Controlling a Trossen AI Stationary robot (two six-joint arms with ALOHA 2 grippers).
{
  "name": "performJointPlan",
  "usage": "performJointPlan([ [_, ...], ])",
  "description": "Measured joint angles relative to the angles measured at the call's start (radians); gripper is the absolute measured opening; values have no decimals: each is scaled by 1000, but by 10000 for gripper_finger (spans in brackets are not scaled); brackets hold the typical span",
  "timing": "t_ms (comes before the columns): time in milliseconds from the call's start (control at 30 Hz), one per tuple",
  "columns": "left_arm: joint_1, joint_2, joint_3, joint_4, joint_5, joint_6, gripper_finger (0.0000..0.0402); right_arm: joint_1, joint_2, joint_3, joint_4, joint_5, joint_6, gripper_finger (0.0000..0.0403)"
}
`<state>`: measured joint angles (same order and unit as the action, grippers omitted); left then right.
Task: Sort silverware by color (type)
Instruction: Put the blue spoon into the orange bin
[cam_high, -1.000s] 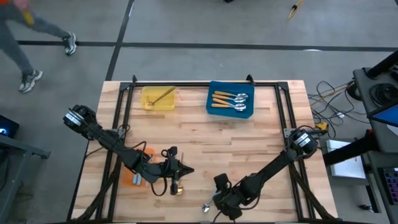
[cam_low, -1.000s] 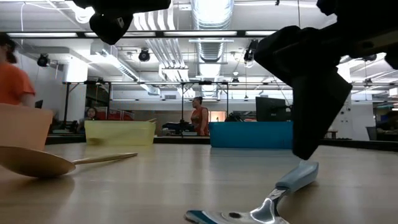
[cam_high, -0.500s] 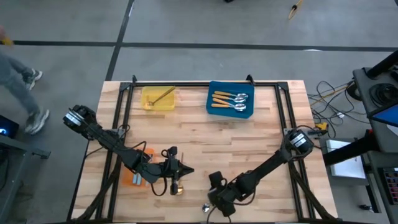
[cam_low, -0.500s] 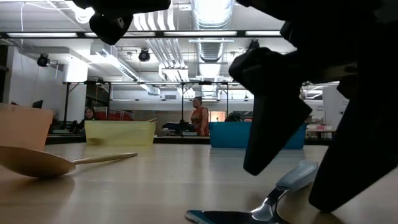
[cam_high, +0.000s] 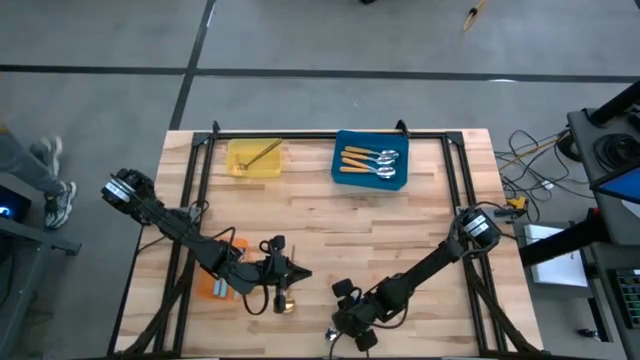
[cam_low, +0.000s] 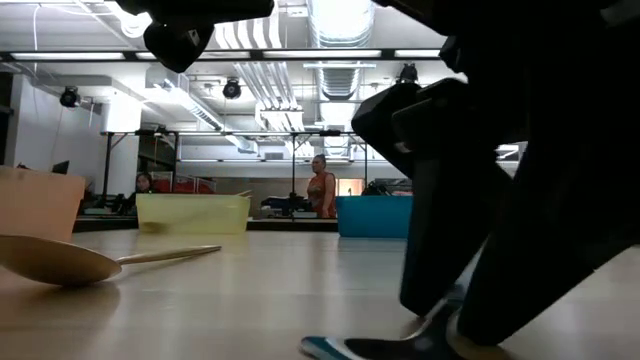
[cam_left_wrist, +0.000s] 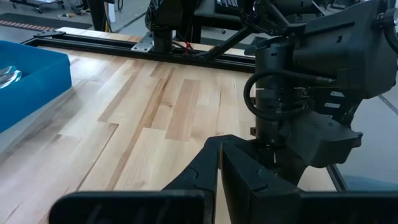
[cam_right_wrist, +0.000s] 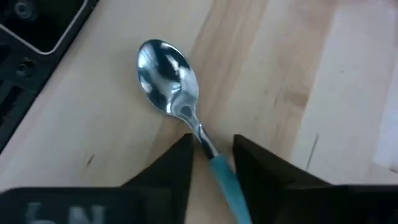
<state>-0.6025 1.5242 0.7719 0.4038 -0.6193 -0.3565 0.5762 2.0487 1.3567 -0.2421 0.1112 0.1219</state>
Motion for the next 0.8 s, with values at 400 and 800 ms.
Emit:
performJointPlan([
  [400,0,0,0,1,0,0,1,0,-18,-2,-9,3,-38,15],
  [800,-1,-4,0,43,-2,45,1,80,-185,-91,-2,265,-64,13],
])
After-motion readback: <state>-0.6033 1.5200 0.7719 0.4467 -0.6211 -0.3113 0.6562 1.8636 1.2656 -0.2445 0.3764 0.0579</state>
